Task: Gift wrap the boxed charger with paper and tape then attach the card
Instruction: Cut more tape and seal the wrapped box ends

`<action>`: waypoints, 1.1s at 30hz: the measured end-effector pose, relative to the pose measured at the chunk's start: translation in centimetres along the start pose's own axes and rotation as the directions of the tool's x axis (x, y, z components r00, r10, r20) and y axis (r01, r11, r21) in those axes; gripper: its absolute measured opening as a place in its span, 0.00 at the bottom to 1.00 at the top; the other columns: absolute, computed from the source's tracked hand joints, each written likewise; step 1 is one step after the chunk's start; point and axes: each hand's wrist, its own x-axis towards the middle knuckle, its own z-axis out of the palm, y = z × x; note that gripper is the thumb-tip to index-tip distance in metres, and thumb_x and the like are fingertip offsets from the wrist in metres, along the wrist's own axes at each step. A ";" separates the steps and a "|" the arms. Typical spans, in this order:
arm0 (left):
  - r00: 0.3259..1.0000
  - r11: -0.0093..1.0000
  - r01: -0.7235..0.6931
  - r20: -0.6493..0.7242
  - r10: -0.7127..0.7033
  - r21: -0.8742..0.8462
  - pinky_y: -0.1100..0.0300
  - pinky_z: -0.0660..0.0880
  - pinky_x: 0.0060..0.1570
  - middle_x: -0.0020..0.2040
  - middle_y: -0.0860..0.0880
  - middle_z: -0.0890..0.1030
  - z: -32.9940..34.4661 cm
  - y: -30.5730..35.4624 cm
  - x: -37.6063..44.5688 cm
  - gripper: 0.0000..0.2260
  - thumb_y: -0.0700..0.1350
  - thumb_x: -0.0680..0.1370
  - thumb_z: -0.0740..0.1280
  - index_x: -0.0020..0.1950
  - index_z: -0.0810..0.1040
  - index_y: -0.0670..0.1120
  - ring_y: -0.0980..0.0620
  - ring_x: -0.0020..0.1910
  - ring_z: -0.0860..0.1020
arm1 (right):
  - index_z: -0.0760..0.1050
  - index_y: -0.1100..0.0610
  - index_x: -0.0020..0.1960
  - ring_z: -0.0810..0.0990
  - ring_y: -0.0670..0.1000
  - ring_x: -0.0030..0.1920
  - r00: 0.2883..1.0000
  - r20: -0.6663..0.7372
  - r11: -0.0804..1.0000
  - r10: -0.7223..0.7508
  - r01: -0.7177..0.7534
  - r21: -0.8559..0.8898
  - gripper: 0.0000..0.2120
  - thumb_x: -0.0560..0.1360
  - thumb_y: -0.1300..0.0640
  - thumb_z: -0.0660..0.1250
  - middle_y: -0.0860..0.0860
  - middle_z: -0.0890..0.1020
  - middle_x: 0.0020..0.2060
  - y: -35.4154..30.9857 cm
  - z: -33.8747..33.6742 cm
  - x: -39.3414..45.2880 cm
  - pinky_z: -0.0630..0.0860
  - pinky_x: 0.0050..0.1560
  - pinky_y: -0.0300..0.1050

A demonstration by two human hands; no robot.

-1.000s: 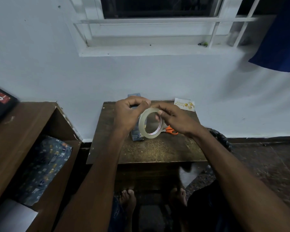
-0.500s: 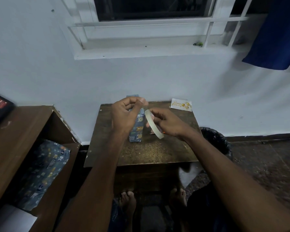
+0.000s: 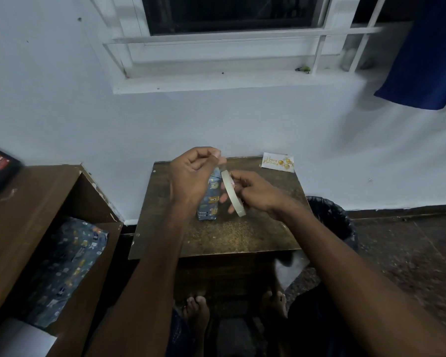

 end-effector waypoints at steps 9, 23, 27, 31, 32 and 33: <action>0.993 0.993 -0.005 0.121 -0.010 0.121 0.43 0.81 0.64 0.45 0.55 0.89 -0.7 0.3 0.2 0.15 0.44 0.76 0.80 0.62 0.87 0.52 0.55 0.55 0.87 | 0.79 0.56 0.57 0.87 0.63 0.50 0.999 -0.050 1.000 -0.007 0.007 0.011 0.15 0.83 0.69 0.57 0.60 0.86 0.51 0.2 -0.1 0.3 0.84 0.48 0.62; 0.989 0.968 -0.071 0.142 0.038 0.239 0.34 0.72 0.70 0.45 0.62 0.88 -0.8 -2.3 1.5 0.17 0.61 0.69 0.78 0.58 0.87 0.66 0.58 0.56 0.86 | 0.85 0.54 0.46 0.84 0.54 0.47 0.989 -0.140 0.661 0.050 -0.138 -0.738 0.04 0.71 0.60 0.75 0.51 0.86 0.43 4.1 -4.3 1.9 0.82 0.51 0.53; 0.984 0.952 -0.114 0.165 0.068 0.284 0.35 0.71 0.72 0.46 0.67 0.87 -0.3 -1.9 1.3 0.14 0.62 0.70 0.75 0.54 0.83 0.75 0.60 0.63 0.82 | 0.83 0.48 0.42 0.82 0.51 0.47 0.981 -0.179 0.618 0.072 -0.185 -0.764 0.08 0.72 0.60 0.76 0.48 0.84 0.44 4.4 -4.2 1.8 0.83 0.49 0.51; 0.983 0.951 -0.123 0.168 0.077 0.283 0.35 0.73 0.69 0.48 0.69 0.86 -0.3 -1.8 1.2 0.14 0.62 0.70 0.74 0.54 0.83 0.76 0.61 0.65 0.81 | 0.82 0.46 0.42 0.81 0.51 0.47 0.978 -0.207 0.557 0.008 -0.176 -0.811 0.08 0.73 0.59 0.75 0.46 0.81 0.44 4.4 -3.6 1.9 0.82 0.46 0.50; 0.983 0.951 -0.120 0.166 0.075 0.284 0.34 0.74 0.68 0.48 0.70 0.86 -0.4 -1.7 1.2 0.14 0.62 0.69 0.74 0.53 0.82 0.76 0.61 0.65 0.81 | 0.81 0.45 0.42 0.81 0.51 0.47 0.980 -0.199 0.550 0.015 -0.174 -0.817 0.08 0.73 0.59 0.75 0.46 0.81 0.44 4.4 -3.5 1.8 0.81 0.45 0.49; 0.985 0.952 -0.116 0.159 0.073 0.283 0.34 0.74 0.67 0.48 0.70 0.85 -0.6 -1.8 1.2 0.13 0.63 0.69 0.74 0.53 0.82 0.76 0.60 0.65 0.81 | 0.81 0.45 0.43 0.81 0.51 0.48 0.981 -0.194 0.543 0.026 -0.177 -0.821 0.08 0.73 0.58 0.75 0.46 0.82 0.45 4.4 -3.4 1.8 0.81 0.45 0.48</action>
